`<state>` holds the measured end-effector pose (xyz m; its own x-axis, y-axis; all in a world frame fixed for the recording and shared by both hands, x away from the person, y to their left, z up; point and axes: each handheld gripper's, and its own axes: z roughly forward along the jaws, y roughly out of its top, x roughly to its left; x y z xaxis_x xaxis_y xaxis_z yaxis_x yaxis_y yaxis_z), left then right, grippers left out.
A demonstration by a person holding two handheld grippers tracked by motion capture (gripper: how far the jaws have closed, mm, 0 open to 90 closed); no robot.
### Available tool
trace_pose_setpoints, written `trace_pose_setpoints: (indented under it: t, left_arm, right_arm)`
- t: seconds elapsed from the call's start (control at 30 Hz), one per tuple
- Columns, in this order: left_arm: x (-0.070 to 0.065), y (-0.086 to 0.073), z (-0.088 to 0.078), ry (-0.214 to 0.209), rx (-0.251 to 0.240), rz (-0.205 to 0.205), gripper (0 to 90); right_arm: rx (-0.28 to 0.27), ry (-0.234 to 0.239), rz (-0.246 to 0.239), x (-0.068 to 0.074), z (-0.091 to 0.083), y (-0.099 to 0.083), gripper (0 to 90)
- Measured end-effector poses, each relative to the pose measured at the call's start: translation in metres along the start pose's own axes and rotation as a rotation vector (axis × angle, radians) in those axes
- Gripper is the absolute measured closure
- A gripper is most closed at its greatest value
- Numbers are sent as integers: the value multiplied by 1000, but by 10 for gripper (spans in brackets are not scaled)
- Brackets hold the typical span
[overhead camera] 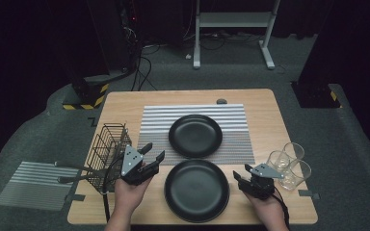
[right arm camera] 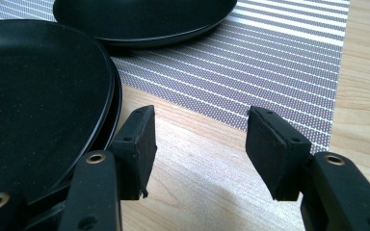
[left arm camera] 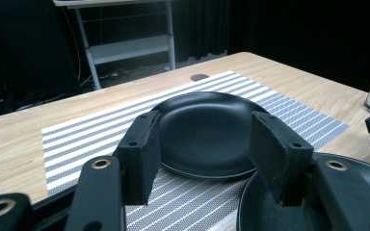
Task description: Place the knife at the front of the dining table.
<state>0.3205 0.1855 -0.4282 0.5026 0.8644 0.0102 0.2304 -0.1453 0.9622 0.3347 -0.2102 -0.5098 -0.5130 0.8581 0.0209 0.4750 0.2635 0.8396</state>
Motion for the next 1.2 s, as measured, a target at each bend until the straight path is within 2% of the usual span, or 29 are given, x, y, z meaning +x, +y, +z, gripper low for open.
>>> trace_pose_setpoints:
  t: [0.07,0.13,0.17,0.33,0.4,0.43,0.47,0.53,0.57,0.63,0.67,0.7,0.73,0.8,0.83,0.9,1.0,1.07,1.1,1.13,1.17,1.2]
  left_arm:
    - [-1,1,-1,2,-1,-24,450]
    - [0,2,-1,-1,2,-16,450]
    - [2,3,-1,-6,1,-2,448]
    - [2,5,-1,-13,2,-4,448]
    - [0,6,-1,-7,-2,-28,446]
    - [0,7,-2,-5,-1,-23,444]
    - [2,7,-3,-10,2,8,443]
    - [1,8,-5,-4,-4,-5,443]
    - [3,8,-6,-1,-6,5,443]
    - [4,9,-7,1,-5,-5,440]
    - [4,9,-8,2,-7,3,438]
    - [4,9,-9,1,-8,-4,436]
    - [2,9,-9,11,-14,-35,436]
    - [3,9,-9,13,-11,-24,435]
    - [5,10,-9,9,-9,-3,433]
    - [4,9,-10,9,-20,-8,432]
    - [2,9,-10,24,-23,-7,431]
    - [3,10,-11,33,-24,-9,429]
    - [6,11,-13,50,-1,11,429]
    - [5,11,-12,45,-25,-9,429]
    - [6,11,-12,50,-22,-2,428]
    - [5,11,-13,58,-25,-29,428]
  right_arm:
    - [-7,2,-11,0,0,0,435]
    - [-3,1,-17,0,0,0,423]
    - [-2,0,-13,0,1,0,419]
    - [31,-8,20,-2,1,1,444]
    - [29,-10,22,-2,1,2,447]
    - [32,-13,12,-2,1,3,448]
    - [33,-14,2,-2,1,3,450]
    - [33,-15,7,-1,1,2,452]
    - [35,-15,5,-1,1,2,454]
    - [41,-17,2,-2,1,1,454]
    - [44,-14,11,-2,1,1,453]
    - [45,-13,0,-3,1,1,453]
    - [43,-13,7,-2,1,1,453]
    - [41,-8,-1,-1,1,2,450]
    - [41,-6,-2,0,1,2,449]
    - [43,3,-7,0,1,3,449]
    - [31,8,-30,-1,1,3,449]
    - [34,11,-20,0,1,3,448]
    - [33,12,-21,0,1,3,444]
    - [35,15,-21,1,1,3,443]
    - [34,17,-17,1,1,3,443]
    - [34,21,-22,1,0,3,442]
